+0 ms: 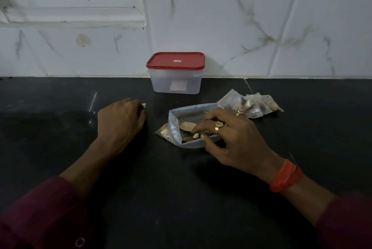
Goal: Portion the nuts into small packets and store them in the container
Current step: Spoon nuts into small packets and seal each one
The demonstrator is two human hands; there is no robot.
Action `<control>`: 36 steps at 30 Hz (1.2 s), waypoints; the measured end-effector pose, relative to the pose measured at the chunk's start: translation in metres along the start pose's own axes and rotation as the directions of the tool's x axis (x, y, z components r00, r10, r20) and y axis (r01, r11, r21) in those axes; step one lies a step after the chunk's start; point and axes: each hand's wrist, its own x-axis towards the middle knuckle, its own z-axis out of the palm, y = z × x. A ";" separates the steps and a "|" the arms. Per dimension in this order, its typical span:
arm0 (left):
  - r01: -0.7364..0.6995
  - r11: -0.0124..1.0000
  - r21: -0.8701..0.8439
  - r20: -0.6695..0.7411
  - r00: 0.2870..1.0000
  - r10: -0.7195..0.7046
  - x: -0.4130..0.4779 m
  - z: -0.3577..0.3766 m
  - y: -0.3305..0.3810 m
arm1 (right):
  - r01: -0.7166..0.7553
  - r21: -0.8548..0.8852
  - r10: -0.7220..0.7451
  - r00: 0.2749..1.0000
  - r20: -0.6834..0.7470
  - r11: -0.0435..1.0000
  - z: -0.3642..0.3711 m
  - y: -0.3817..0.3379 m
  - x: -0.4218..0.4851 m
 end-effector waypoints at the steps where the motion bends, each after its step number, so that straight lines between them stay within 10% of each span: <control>1: 0.018 0.996 -0.091 -0.088 0.996 -0.026 -0.001 -0.002 0.003 | -0.022 0.029 0.022 1.000 -0.015 0.999 0.000 -0.001 0.001; 7: -0.109 0.709 -0.697 -0.363 0.906 -0.217 -0.018 -0.016 0.046 | -0.288 0.396 0.320 0.947 -0.015 0.872 0.001 -0.014 0.005; 16: -0.324 0.503 -0.801 -0.316 0.943 0.105 -0.047 -0.026 0.099 | -0.379 0.620 0.482 0.876 0.002 0.687 0.001 -0.027 0.008; 36: 0.171 0.229 -0.958 0.191 0.979 0.066 -0.045 -0.024 0.103 | -0.350 0.371 0.423 0.896 -0.135 0.860 0.005 -0.019 0.004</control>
